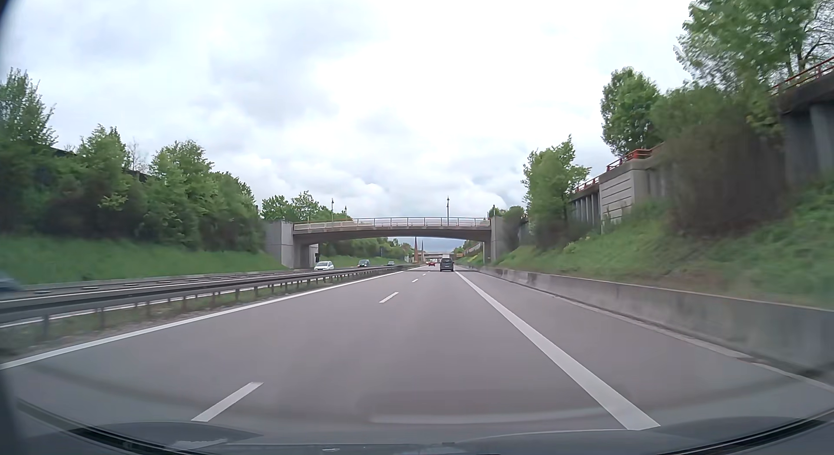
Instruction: Follow the waypoints while adhering to traffic rules and regulations
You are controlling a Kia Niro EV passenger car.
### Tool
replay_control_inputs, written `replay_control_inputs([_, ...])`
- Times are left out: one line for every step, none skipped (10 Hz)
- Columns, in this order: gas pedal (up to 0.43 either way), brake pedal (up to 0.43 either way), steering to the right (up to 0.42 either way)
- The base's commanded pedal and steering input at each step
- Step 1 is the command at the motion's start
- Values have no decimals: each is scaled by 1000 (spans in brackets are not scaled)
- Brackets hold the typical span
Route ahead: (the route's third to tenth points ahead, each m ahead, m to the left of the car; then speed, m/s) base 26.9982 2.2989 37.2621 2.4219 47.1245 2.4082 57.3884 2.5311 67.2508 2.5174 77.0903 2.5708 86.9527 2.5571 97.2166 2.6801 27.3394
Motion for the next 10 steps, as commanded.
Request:
replay_control_inputs([240,12,0])
replay_control_inputs([240,12,0])
replay_control_inputs([240,12,0])
replay_control_inputs([240,12,0])
replay_control_inputs([240,12,0])
replay_control_inputs([240,6,0])
replay_control_inputs([228,12,-1])
replay_control_inputs([228,6,0])
replay_control_inputs([228,12,0])
replay_control_inputs([228,12,0])
